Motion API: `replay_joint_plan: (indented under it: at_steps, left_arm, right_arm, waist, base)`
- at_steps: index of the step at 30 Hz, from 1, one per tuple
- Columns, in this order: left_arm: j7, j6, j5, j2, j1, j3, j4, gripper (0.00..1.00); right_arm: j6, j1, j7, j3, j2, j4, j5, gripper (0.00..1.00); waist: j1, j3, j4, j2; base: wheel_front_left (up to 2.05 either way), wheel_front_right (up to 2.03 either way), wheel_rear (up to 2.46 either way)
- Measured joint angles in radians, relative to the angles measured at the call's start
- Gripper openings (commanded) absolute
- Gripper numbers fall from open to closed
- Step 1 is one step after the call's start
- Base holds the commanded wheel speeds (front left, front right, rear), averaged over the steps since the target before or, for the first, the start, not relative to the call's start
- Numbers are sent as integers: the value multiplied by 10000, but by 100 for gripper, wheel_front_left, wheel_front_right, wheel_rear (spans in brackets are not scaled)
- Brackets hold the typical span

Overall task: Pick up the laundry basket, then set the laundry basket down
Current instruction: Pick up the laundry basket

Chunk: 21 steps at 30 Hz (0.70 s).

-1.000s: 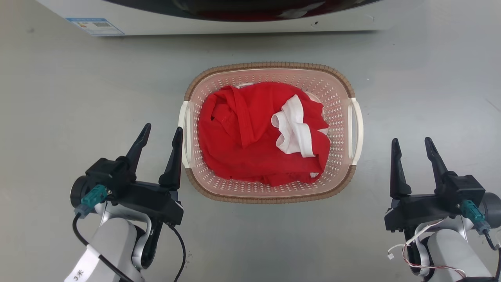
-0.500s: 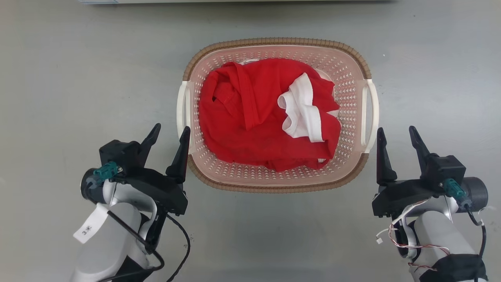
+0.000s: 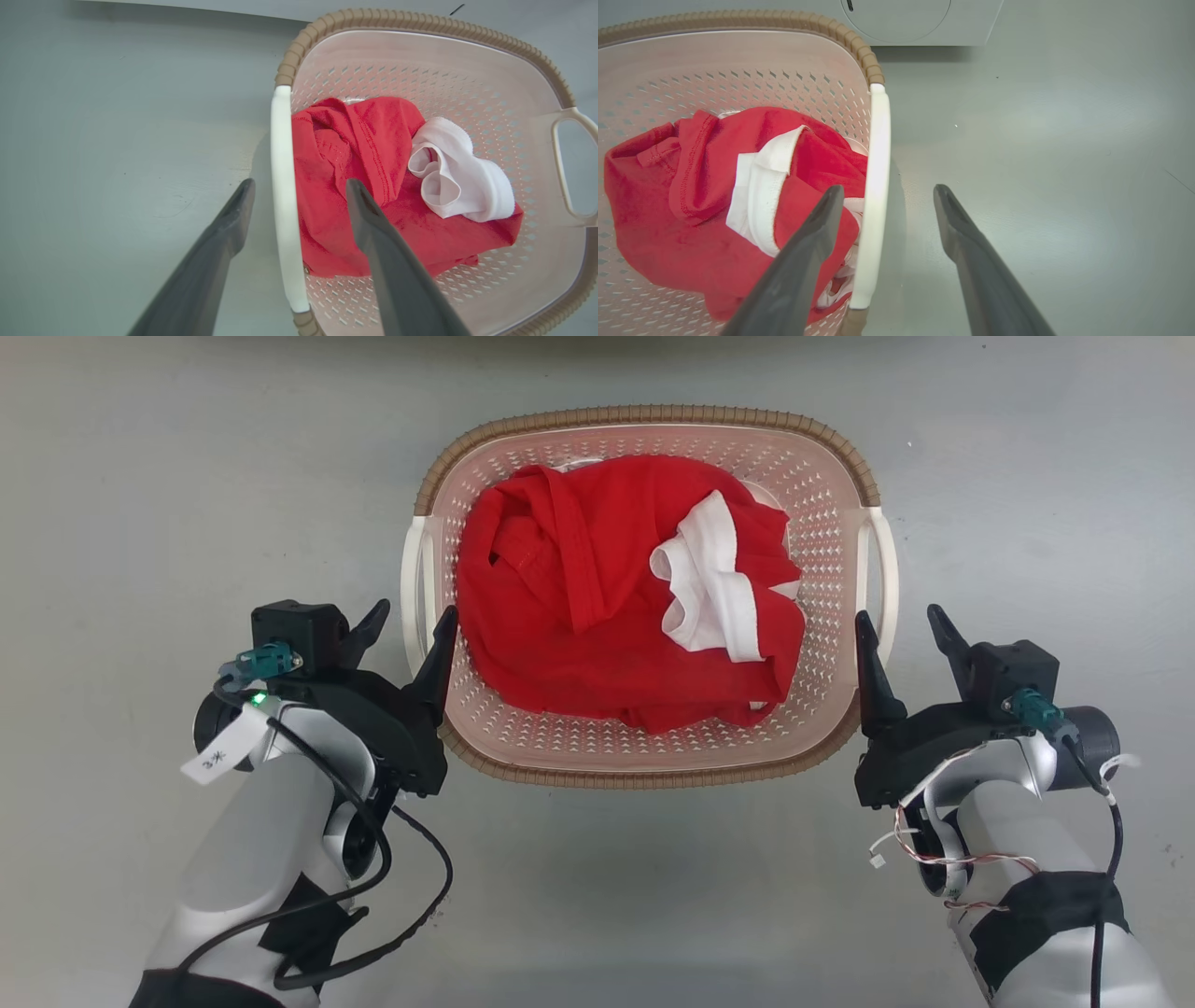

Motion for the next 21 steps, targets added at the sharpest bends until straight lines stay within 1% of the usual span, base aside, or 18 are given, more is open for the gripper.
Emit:
replay_joint_plan:
  at_steps: [2,5,9,13,19,20,21]
  left_arm:
    - [134,0,-33,4,-168,-19,257,100]
    - [385,-2,-104,10,-382,-65,610,100]
    - [631,-12,-240,2,-713,-96,984,100]
    - [895,-13,-357,-15,-996,-274,1202,100]
    - [1170,-15,-708,-59,-1226,-420,1507,100]
    - [1181,-15,-759,-67,-1251,-424,1536,82]
    - [1181,-15,-796,-71,-1268,-431,1559,0]
  right_arm:
    - [12,-231,132,59,31,299,46,100]
    - [167,-645,288,211,88,688,73,100]
    - [261,-1115,487,334,174,1166,111,100]
    - [276,-1416,660,314,203,1645,295,100]
    - [443,-1723,830,372,244,2192,420,100]
    - [491,-1776,863,385,249,2305,435,62]
    - [535,-1821,882,395,251,2393,454,0]
  waist:
    - [0,20,-24,0]
    - [0,42,-63,0]
    - [0,67,-116,-1]
    - [-1,82,-163,-1]
    - [-2,97,-186,-1]
    - [-2,100,-184,-1]
    - [-2,103,-181,-1]
  base:
    - [0,0,0]
    - [0,0,0]
    - [0,0,0]
    - [0,0,0]
    - [0,0,0]
    - [0,0,0]
    - [0,0,0]
